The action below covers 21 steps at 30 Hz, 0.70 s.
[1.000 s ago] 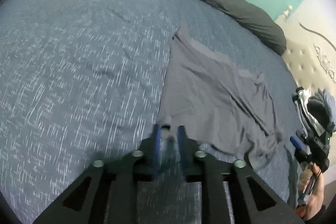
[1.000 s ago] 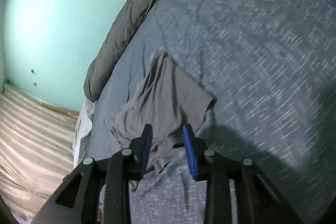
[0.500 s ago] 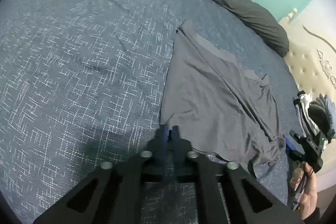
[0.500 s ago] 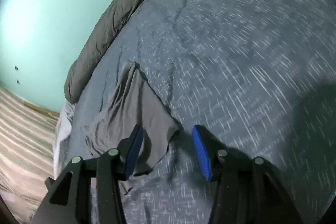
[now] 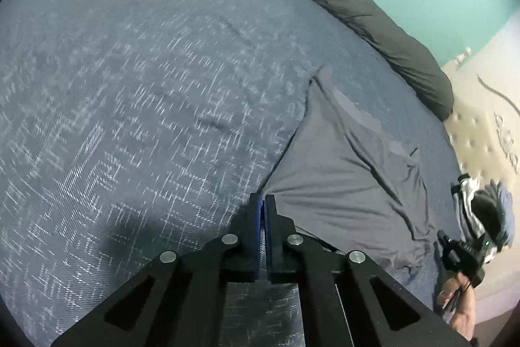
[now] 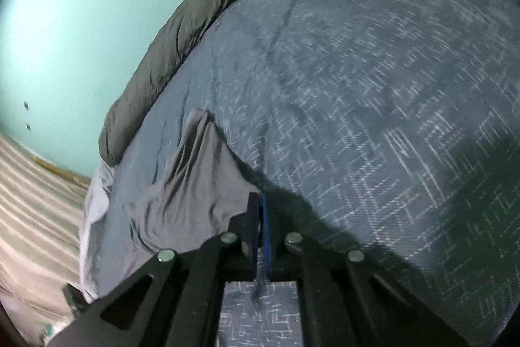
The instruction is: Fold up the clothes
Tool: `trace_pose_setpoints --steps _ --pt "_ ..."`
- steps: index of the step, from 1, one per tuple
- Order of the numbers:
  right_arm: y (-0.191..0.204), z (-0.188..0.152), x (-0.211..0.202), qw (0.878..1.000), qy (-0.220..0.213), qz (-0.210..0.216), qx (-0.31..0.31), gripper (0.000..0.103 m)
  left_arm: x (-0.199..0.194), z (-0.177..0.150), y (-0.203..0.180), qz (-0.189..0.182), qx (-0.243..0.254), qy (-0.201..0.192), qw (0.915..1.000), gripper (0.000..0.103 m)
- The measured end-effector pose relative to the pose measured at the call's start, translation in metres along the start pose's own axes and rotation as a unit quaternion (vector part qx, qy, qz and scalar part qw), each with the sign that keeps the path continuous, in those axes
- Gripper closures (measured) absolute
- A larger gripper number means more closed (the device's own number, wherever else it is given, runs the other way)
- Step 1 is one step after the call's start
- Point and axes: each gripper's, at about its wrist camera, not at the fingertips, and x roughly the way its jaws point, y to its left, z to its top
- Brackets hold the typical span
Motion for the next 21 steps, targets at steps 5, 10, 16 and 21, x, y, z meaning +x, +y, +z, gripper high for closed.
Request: trace_pose_setpoints --steps 5,10,16,21 --pt "-0.008 0.009 -0.013 1.0 -0.023 -0.001 0.009 0.101 0.0 0.004 0.006 0.004 -0.009 -0.002 0.9999 0.101" --pt "-0.012 0.011 -0.013 1.0 -0.025 -0.003 0.01 0.101 0.012 0.006 0.001 0.009 -0.01 0.001 0.9999 0.101" --pt "-0.019 0.009 -0.002 1.0 -0.004 -0.004 0.026 0.101 0.024 -0.006 -0.007 0.023 0.02 0.036 0.9989 0.1" --pt "-0.017 0.009 0.0 0.999 0.006 -0.015 0.033 0.101 0.015 0.0 -0.014 0.052 0.028 0.022 0.998 0.1"
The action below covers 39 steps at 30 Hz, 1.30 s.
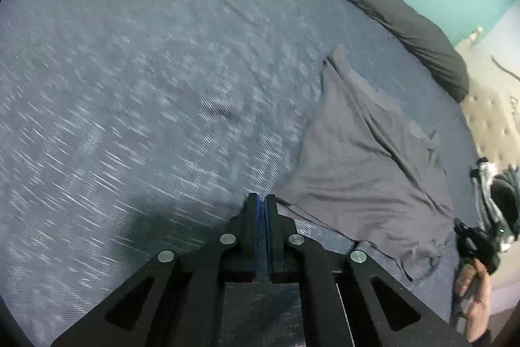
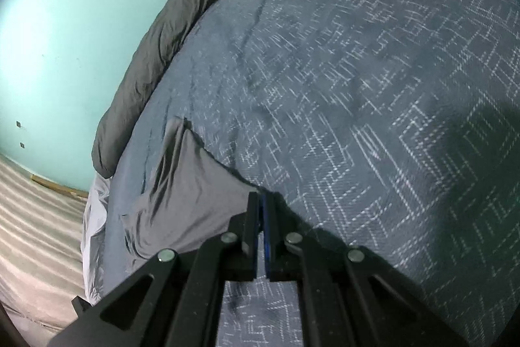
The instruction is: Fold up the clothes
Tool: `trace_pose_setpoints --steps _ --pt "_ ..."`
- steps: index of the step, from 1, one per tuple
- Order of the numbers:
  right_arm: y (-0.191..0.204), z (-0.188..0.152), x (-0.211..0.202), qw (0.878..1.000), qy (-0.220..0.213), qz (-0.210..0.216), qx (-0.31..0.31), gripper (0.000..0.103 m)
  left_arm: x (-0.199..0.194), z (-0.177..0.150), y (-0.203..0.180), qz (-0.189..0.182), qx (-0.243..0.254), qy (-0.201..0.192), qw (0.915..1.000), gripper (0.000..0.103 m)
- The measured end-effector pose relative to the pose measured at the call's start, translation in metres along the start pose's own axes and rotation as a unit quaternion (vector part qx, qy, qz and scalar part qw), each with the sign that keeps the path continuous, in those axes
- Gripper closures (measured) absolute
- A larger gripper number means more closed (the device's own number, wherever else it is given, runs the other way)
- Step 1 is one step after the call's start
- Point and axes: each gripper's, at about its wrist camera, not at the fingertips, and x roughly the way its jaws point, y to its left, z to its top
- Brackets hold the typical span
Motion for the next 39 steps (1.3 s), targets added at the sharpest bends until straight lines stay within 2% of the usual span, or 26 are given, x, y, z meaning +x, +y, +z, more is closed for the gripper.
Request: trace_pose_setpoints --steps 2,4,6,9,12,14,17,23,26,31,35,37,38,39 --pt "0.002 0.001 -0.002 1.0 0.001 -0.005 -0.002 0.099 -0.004 0.009 -0.004 0.003 0.004 -0.012 0.9999 0.099" --pt "0.01 0.004 -0.007 1.0 -0.005 -0.015 -0.018 0.091 -0.005 0.02 -0.01 0.008 0.011 -0.024 0.9996 0.095" --pt "0.021 0.007 -0.013 0.999 -0.016 -0.023 -0.044 0.072 -0.003 0.033 -0.019 0.007 0.019 -0.035 0.9992 0.091" --pt "0.036 0.015 -0.018 0.996 -0.023 -0.021 -0.085 0.071 0.005 0.055 -0.039 -0.003 0.039 -0.043 0.9983 0.091" --pt "0.054 0.027 -0.006 0.992 -0.004 -0.008 -0.125 0.071 0.018 0.072 -0.059 -0.008 0.07 -0.044 0.9966 0.091" --pt "0.067 0.037 0.007 0.988 0.013 -0.005 -0.156 0.068 0.041 0.089 -0.084 -0.011 0.094 -0.038 0.9948 0.091" --pt "0.091 0.051 0.034 0.976 0.047 -0.007 -0.213 0.064 0.059 0.103 -0.097 -0.008 0.133 -0.029 0.9907 0.091" --pt "0.136 0.069 0.084 0.948 0.097 0.0 -0.302 0.063 0.082 0.118 -0.103 -0.008 0.162 -0.017 0.9867 0.091" --pt "0.143 0.076 0.11 0.942 0.114 -0.002 -0.316 0.054 0.087 0.121 -0.104 -0.017 0.163 -0.014 0.9864 0.091" --pt "0.144 0.086 0.134 0.944 0.121 0.01 -0.307 0.054 0.101 0.125 -0.098 -0.037 0.141 -0.003 0.9893 0.091" --pt "0.145 0.083 0.144 0.937 0.138 0.007 -0.322 0.056 0.105 0.127 -0.097 -0.052 0.13 0.005 0.9902 0.091" --pt "0.145 0.082 0.145 0.935 0.14 0.006 -0.325 0.064 0.106 0.127 -0.1 -0.048 0.136 0.006 0.9896 0.091" --pt "0.144 0.081 0.146 0.935 0.142 0.006 -0.326 0.072 0.107 0.126 -0.101 -0.049 0.139 0.006 0.9891 0.094" --pt "0.143 0.081 0.146 0.934 0.143 0.006 -0.327 0.086 0.107 0.126 -0.102 -0.049 0.142 0.005 0.9886 0.1"
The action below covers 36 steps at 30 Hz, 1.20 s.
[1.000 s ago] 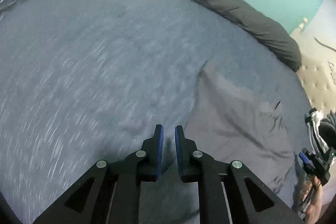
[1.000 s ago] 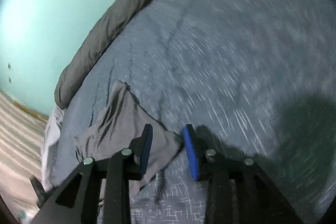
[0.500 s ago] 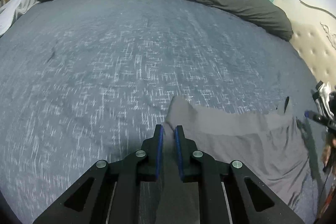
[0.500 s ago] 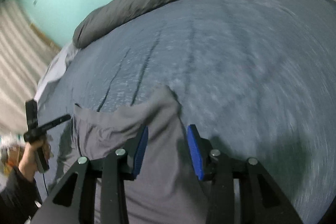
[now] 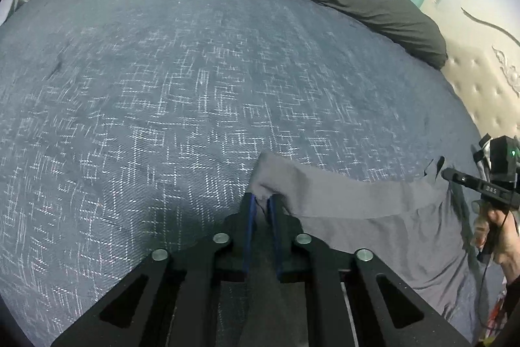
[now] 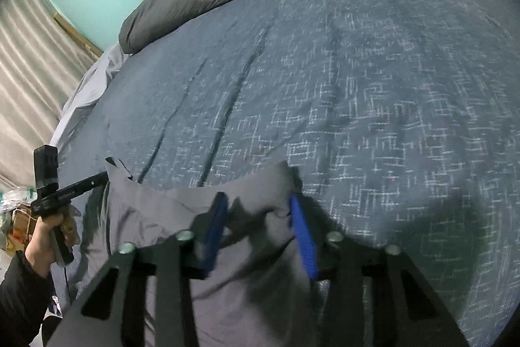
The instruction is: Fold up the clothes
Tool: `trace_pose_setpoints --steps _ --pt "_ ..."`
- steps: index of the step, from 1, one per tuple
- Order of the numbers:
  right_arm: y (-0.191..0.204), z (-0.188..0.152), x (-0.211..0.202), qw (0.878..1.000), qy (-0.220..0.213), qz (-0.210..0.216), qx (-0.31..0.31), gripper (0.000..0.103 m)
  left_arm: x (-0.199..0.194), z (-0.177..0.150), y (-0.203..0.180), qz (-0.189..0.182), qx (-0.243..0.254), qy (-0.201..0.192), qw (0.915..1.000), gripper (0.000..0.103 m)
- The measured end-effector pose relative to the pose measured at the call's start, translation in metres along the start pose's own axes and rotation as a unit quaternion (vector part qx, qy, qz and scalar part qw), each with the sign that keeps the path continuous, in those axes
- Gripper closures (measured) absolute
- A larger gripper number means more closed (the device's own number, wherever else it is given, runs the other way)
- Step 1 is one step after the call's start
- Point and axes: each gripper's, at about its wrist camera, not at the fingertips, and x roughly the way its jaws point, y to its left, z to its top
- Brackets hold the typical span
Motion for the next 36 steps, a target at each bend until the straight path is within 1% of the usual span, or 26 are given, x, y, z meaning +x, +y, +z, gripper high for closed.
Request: trace_pose_setpoints --steps 1,3,4,7,9,11,13,16,17,19,20,21,23,25,27,32,34,35,36 --pt "0.0 -0.001 -0.001 1.0 -0.002 0.002 -0.002 0.091 0.0 0.0 -0.001 0.001 0.003 -0.001 1.0 0.1" --pt "-0.001 -0.001 -0.005 1.0 -0.014 0.007 -0.001 0.097 -0.003 0.0 -0.003 0.007 0.009 -0.006 0.9999 0.1" --pt "-0.001 -0.001 -0.008 1.0 -0.02 0.01 0.0 0.098 -0.005 -0.001 -0.003 0.013 0.01 -0.01 0.9998 0.1" --pt "-0.002 0.002 -0.019 0.999 -0.044 0.017 0.003 0.099 -0.017 -0.001 0.0 0.019 0.001 -0.036 0.9992 0.101" --pt "-0.002 0.004 -0.023 0.998 -0.056 0.023 0.007 0.1 -0.02 0.0 0.004 0.019 -0.007 -0.041 0.999 0.101" --pt "-0.001 0.008 -0.023 0.998 -0.061 0.028 0.012 0.1 -0.019 -0.002 0.006 0.019 -0.015 -0.036 0.999 0.101" --pt "0.0 0.009 -0.018 0.998 -0.056 0.029 0.018 0.1 -0.018 -0.002 0.008 0.024 -0.017 -0.034 0.999 0.101" --pt "-0.001 0.01 -0.01 0.998 -0.052 0.021 0.038 0.099 -0.013 -0.001 0.011 0.026 -0.023 -0.028 0.999 0.101" --pt "-0.005 0.011 -0.006 0.997 -0.048 0.026 0.053 0.096 -0.011 -0.002 0.01 0.029 -0.022 -0.026 0.999 0.101" --pt "-0.007 0.012 -0.005 0.997 -0.045 0.03 0.057 0.094 -0.013 -0.004 0.015 0.029 -0.022 -0.024 0.999 0.101" --pt "-0.008 0.012 -0.004 0.997 -0.045 0.032 0.058 0.091 -0.012 -0.004 0.016 0.029 -0.022 -0.023 0.9991 0.101" --pt "-0.009 0.013 -0.004 0.997 -0.044 0.033 0.059 0.08 -0.013 -0.006 0.017 0.029 -0.022 -0.023 0.9991 0.101" --pt "-0.011 0.014 -0.002 0.997 -0.043 0.037 0.061 0.068 -0.013 -0.007 0.018 0.027 -0.023 -0.021 0.9991 0.101" --pt "-0.015 0.015 -0.006 0.995 -0.049 0.047 0.066 0.067 -0.014 -0.008 0.02 0.025 -0.025 -0.02 0.9992 0.101" --pt "-0.017 0.015 -0.009 0.996 -0.052 0.048 0.062 0.067 -0.013 -0.008 0.02 0.026 -0.022 -0.019 0.9992 0.101" --pt "-0.011 0.016 -0.002 0.999 -0.026 0.031 0.015 0.067 -0.011 -0.008 0.019 0.029 -0.018 -0.017 0.9993 0.101" --pt "-0.006 0.016 0.003 0.999 -0.019 0.026 0.003 0.072 -0.011 -0.008 0.019 0.03 -0.018 -0.016 0.9993 0.101" --pt "-0.004 0.016 0.006 1.0 -0.016 0.025 0.0 0.085 -0.011 -0.008 0.018 0.031 -0.017 -0.016 0.9993 0.101" --pt "-0.001 0.016 0.009 1.0 -0.014 0.018 -0.005 0.095 -0.011 -0.008 0.018 0.031 -0.016 -0.015 0.9993 0.101"
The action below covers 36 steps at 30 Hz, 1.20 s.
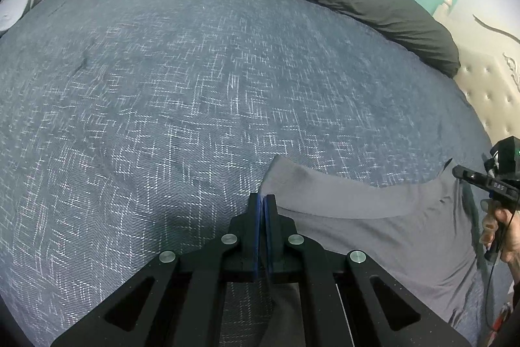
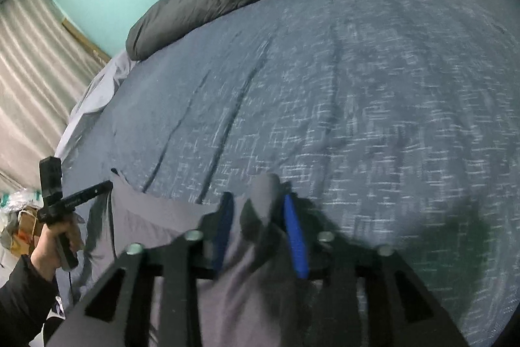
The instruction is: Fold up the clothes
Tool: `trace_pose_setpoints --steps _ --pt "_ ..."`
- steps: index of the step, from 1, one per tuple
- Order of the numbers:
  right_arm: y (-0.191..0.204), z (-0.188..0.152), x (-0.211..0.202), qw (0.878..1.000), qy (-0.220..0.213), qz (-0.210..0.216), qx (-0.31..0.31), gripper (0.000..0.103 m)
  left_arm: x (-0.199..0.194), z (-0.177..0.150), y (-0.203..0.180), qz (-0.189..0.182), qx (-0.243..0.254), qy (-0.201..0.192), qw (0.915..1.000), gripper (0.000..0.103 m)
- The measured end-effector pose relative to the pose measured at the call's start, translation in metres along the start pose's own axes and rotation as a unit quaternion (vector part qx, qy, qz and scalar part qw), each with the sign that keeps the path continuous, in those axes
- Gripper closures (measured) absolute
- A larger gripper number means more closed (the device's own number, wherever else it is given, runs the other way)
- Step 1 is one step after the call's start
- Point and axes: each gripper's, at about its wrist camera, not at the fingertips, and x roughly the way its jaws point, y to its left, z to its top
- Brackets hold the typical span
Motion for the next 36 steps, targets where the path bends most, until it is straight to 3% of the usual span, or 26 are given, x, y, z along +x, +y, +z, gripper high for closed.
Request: trace_pose_setpoints --steps 3,8,18,22,28,29,31,32,33,36 --pt "0.003 0.001 -0.002 1.0 -0.014 -0.007 -0.003 0.101 -0.001 0.001 -0.002 0.003 0.005 0.0 1.0 0.101" --pt "0.0 0.006 -0.019 0.998 -0.057 -0.027 -0.001 0.101 -0.004 0.007 -0.005 0.004 0.012 -0.004 0.9999 0.101" --pt "-0.001 0.021 -0.021 0.995 -0.076 -0.062 -0.001 0.101 0.009 0.032 -0.019 0.014 0.028 -0.001 0.9995 0.101" --pt "-0.005 0.025 -0.013 0.995 -0.064 -0.078 0.005 0.101 0.021 0.038 -0.022 0.02 0.037 0.011 0.9991 0.101" --pt "-0.013 0.019 0.001 0.995 -0.044 -0.086 0.03 0.101 0.033 0.038 -0.014 0.001 0.018 0.027 0.9995 0.1" --pt "-0.014 0.018 0.001 0.995 -0.044 -0.087 0.035 0.1 0.032 0.038 -0.012 -0.005 0.014 0.028 0.9995 0.099" --pt "-0.016 0.017 -0.001 0.992 -0.046 -0.105 0.044 0.088 0.028 0.039 -0.006 -0.016 0.005 0.03 0.9994 0.098" --pt "-0.017 0.016 -0.005 0.991 -0.05 -0.115 0.051 0.073 0.024 0.039 -0.002 -0.017 0.002 0.028 0.9995 0.092" --pt "-0.018 0.014 -0.011 0.989 -0.06 -0.12 0.059 0.065 0.021 0.039 0.0 -0.015 0.0 0.026 0.9995 0.086" --pt "-0.017 0.005 -0.036 0.987 -0.089 -0.107 0.075 0.064 0.004 0.036 0.015 -0.016 -0.011 0.025 0.9995 0.084"
